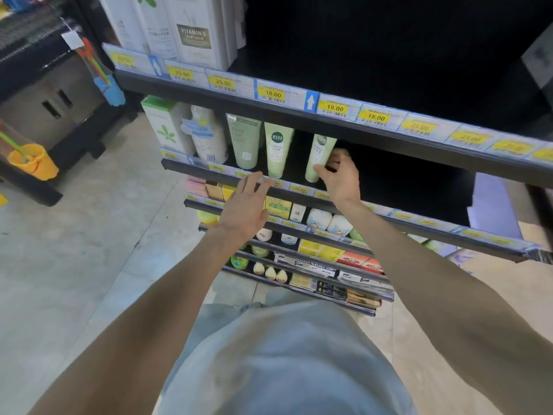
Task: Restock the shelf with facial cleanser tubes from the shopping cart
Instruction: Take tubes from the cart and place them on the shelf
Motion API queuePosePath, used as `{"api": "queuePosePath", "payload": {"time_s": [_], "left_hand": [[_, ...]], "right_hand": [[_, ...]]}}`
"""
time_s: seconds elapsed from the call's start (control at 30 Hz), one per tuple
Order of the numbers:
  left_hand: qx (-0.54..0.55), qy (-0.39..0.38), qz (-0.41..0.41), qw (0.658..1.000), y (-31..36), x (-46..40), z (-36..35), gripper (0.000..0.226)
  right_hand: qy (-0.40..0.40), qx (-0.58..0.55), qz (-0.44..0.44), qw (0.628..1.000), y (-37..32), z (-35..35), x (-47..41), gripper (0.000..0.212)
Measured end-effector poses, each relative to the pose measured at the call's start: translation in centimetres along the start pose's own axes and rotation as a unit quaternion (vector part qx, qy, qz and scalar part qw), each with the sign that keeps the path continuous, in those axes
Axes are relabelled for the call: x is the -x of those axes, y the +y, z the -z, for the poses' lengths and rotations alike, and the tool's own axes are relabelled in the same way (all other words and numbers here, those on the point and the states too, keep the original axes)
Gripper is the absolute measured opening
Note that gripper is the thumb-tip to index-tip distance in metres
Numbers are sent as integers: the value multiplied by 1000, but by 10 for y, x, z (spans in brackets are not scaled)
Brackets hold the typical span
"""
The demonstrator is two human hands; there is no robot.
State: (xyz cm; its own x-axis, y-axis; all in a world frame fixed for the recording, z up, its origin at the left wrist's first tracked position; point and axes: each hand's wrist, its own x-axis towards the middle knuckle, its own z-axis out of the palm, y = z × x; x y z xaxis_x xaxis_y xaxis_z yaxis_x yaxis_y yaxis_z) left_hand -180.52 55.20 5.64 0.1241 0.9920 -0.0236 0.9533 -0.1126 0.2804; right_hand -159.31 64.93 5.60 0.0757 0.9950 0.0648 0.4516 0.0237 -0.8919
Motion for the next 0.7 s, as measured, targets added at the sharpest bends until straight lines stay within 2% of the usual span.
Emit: {"api": "queuePosePath", "payload": {"time_s": [0.2, 0.5, 0.7], "left_hand": [[-26, -7, 20, 999, 1, 4, -9, 83], [4, 9, 37, 999, 1, 3, -19, 84], [10, 10, 36, 999, -1, 3, -19, 83]], "right_hand": [[-4, 18, -2, 1000, 6, -9, -20, 35], [38, 35, -20, 998, 5, -27, -71, 24], [42, 33, -40, 998, 10, -34, -94, 32]]}}
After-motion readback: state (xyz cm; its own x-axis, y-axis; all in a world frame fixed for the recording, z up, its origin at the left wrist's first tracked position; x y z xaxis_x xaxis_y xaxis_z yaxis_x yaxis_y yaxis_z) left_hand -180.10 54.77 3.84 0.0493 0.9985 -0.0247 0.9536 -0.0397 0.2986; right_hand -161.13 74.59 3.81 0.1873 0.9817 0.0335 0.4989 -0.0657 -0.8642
